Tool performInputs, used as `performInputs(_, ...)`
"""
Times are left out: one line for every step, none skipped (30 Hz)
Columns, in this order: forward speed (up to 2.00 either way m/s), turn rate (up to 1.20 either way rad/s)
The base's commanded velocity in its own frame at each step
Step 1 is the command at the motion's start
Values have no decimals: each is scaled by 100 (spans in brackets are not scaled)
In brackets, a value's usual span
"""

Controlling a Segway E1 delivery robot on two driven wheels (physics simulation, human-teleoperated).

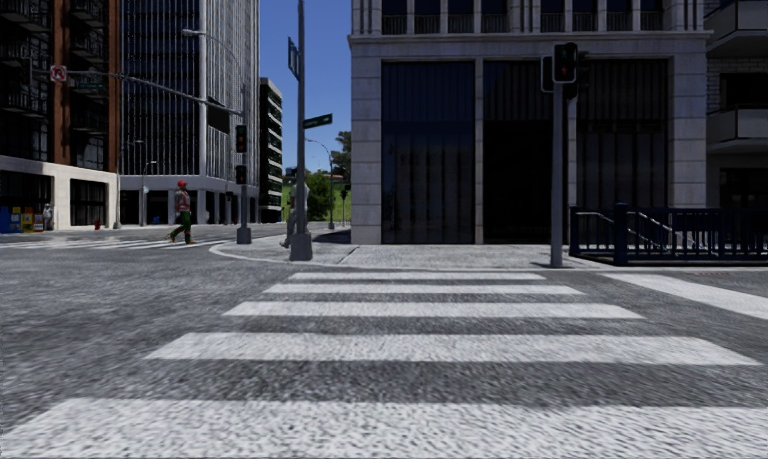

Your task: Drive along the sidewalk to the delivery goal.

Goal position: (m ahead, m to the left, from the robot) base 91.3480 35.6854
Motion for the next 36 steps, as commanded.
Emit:
performInputs(173,0)
performInputs(173,0)
performInputs(173,0)
performInputs(173,0)
performInputs(173,0)
performInputs(173,0)
performInputs(173,0)
performInputs(173,0)
performInputs(173,0)
performInputs(173,0)
performInputs(173,0)
performInputs(173,0)
performInputs(173,0)
performInputs(173,0)
performInputs(173,0)
performInputs(173,0)
performInputs(173,0)
performInputs(173,0)
performInputs(173,0)
performInputs(173,0)
performInputs(173,0)
performInputs(173,0)
performInputs(173,0)
performInputs(173,0)
performInputs(173,0)
performInputs(173,0)
performInputs(173,0)
performInputs(173,0)
performInputs(173,0)
performInputs(173,0)
performInputs(173,0)
performInputs(173,0)
performInputs(173,0)
performInputs(173,0)
performInputs(173,0)
performInputs(173,0)
